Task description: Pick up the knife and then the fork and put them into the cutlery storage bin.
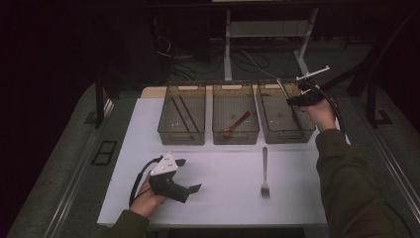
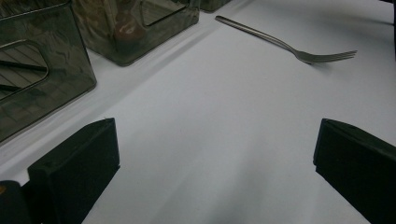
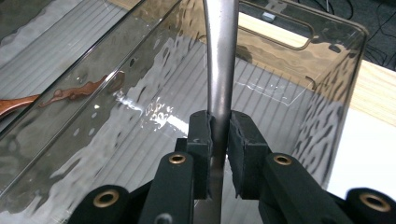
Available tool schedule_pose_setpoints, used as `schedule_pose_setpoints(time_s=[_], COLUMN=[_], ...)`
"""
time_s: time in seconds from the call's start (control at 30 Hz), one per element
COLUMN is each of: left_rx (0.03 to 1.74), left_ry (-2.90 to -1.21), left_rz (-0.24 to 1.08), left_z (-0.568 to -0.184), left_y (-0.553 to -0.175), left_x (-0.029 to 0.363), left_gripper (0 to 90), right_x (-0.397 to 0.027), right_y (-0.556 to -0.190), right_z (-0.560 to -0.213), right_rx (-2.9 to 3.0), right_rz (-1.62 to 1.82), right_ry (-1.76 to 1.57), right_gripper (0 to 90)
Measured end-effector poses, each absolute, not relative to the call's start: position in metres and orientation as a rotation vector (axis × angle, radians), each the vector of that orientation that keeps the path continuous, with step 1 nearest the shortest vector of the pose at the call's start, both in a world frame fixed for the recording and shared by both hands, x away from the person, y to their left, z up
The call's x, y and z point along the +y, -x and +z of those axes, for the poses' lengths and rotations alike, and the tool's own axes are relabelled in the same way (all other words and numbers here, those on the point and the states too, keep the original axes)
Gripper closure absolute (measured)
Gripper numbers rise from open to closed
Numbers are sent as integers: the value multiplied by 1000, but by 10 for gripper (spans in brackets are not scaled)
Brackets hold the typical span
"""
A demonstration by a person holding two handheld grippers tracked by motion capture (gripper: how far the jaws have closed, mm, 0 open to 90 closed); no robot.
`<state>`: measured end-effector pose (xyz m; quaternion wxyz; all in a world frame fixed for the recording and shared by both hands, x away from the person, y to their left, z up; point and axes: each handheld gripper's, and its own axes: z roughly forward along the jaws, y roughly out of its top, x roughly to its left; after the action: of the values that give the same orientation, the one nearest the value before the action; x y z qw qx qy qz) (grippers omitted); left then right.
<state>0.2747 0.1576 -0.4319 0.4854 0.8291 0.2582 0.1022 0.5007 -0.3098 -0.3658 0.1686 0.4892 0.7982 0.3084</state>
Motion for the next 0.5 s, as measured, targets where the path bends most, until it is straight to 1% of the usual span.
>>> schedule_pose_setpoints(time_s=[0.23, 0.27, 0.3, 0.37, 0.47, 0.5], left_rx=[623, 622, 623, 620, 620, 620], left_ry=[-2022, -2019, -2018, -2019, -2018, -2016], left_rz=[243, 244, 243, 243, 243, 242], left_z=[-432, -432, -432, -432, -432, -432], left_y=[-275, -274, -274, -274, -274, -274], left_x=[156, 156, 156, 156, 156, 156], left_gripper=[0, 0, 0, 0, 0, 0], right_x=[-304, -303, -302, -302, -303, -304], right_y=[-504, -505, -505, -506, -503, -502], right_z=[-375, -376, -377, -376, -373, -372], right_rx=[2309, 2314, 2317, 2307, 2300, 2294], right_rz=[817, 810, 820, 847, 869, 892], right_ry=[-1381, -1386, -1388, -1395, -1393, -1404], right_gripper=[781, 795, 838, 754, 724, 699])
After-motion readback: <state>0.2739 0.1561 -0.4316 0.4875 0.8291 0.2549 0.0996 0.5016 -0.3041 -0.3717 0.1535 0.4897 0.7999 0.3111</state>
